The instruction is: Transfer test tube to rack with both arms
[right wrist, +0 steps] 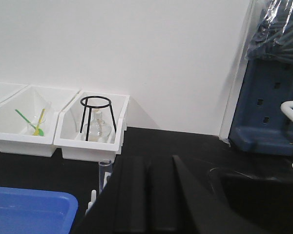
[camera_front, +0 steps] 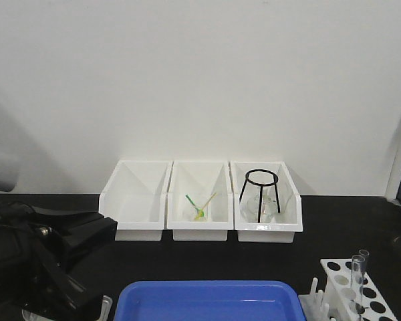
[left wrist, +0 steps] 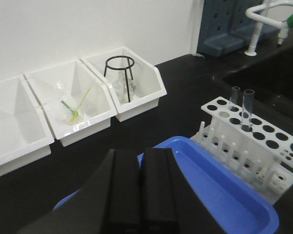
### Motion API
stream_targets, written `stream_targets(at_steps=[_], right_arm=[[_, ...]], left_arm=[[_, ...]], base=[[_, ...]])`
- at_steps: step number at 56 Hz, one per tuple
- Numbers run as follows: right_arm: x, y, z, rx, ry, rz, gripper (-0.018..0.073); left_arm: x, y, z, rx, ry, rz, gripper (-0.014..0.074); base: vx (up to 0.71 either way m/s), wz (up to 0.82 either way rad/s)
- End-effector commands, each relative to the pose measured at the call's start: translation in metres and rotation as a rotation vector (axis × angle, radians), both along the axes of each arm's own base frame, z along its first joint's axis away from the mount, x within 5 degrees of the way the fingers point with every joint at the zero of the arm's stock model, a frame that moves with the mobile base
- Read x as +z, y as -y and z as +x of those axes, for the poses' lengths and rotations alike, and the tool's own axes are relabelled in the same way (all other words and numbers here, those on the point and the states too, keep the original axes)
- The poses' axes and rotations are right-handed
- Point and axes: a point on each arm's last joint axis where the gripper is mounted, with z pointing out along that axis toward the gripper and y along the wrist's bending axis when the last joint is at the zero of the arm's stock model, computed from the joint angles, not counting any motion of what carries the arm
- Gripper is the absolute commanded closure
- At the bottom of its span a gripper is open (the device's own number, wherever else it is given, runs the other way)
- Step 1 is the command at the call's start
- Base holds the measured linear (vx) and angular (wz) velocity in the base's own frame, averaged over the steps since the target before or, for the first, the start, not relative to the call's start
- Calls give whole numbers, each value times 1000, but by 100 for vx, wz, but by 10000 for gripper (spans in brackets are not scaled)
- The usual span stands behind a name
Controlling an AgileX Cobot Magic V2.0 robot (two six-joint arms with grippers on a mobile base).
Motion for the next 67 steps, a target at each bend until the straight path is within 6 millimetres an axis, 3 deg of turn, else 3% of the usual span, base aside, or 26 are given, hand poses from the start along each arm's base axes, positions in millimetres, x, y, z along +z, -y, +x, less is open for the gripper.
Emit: stream_targets(at_steps=[1,27,35,45,54,67], right_arm=[[17,-1,0,9,105,-12,571],[17,-1,0,9,105,-12,571],[17,-1,0,10,105,-12,571],[17,-1,0,10,105,-12,571],[17,-1,0,10,105,-12,571],[17,-1,0,10,105,-12,571]], left_arm=[[19,0,-3,-54,98,-62,603],[20,-2,-1,-65,164,13,603],[16,-16,-3,-17,177,48,603],[-22,-62,-20,174,88,-44,603],[-68,-101,-60,326,116,-67,603],[-139,-127,-99,511,152,-68,603]], base=[[0,0],[0,0],[0,0],[0,0],[0,0],[0,0]])
